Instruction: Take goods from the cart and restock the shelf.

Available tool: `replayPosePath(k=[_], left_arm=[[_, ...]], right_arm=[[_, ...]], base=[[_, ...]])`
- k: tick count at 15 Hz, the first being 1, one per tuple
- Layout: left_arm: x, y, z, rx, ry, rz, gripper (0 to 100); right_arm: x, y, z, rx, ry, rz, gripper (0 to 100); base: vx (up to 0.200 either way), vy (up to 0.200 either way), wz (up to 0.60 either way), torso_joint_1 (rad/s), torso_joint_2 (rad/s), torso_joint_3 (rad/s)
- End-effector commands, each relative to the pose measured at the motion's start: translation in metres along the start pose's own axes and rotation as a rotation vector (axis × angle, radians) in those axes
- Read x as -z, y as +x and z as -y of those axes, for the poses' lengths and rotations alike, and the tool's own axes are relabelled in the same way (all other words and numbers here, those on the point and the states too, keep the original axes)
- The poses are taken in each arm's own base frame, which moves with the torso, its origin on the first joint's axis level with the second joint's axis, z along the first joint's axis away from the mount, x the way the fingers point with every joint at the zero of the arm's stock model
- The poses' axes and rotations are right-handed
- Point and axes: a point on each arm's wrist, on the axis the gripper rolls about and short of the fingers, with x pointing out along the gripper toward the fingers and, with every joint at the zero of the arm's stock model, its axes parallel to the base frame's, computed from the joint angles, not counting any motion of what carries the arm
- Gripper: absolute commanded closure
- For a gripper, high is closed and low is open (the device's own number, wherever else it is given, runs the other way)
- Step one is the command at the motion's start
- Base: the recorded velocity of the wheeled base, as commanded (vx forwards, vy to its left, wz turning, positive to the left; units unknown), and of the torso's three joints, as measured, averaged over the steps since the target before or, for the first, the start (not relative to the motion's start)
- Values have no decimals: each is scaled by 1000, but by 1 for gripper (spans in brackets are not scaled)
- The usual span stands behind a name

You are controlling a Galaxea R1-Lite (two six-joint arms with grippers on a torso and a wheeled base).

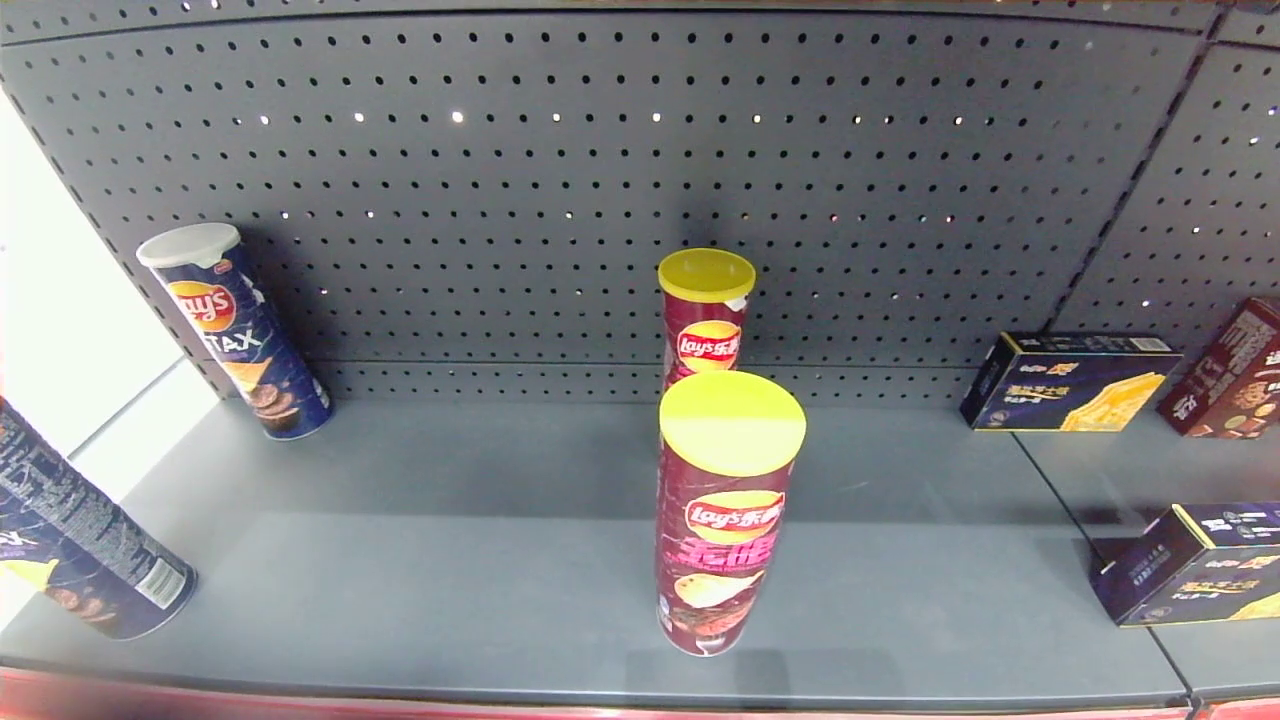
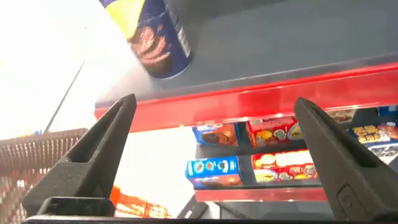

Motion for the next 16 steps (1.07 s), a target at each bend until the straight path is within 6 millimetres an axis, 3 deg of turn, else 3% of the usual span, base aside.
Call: replayPosePath(k=[1, 3, 5, 9, 13, 16], left_arm=[[1, -2, 0, -39, -51, 9, 0], [2, -6, 2, -165, -74, 22, 0], [3, -10, 1, -138, -155, 87, 0], [3, -10, 1, -127, -136, 88, 0], [5, -10, 5, 29, -198, 85, 0], [6, -10, 9, 159, -152, 81, 0]], right_arm=[[0, 0, 0, 0, -1, -2, 0], [0, 0, 0, 0, -1, -2, 0], [0, 0, 0, 0, 0, -2, 0], [0, 0, 0, 0, 0, -2, 0], [0, 0, 0, 0, -1, -2, 0], [0, 0, 0, 0, -1, -2, 0]], base=[[0, 0, 0, 0, 0, 0], [0, 0, 0, 0, 0, 0], [0, 0, 0, 0, 0, 0], [0, 0, 0, 0, 0, 0], [0, 0, 0, 0, 0, 0], [0, 0, 0, 0, 0, 0]])
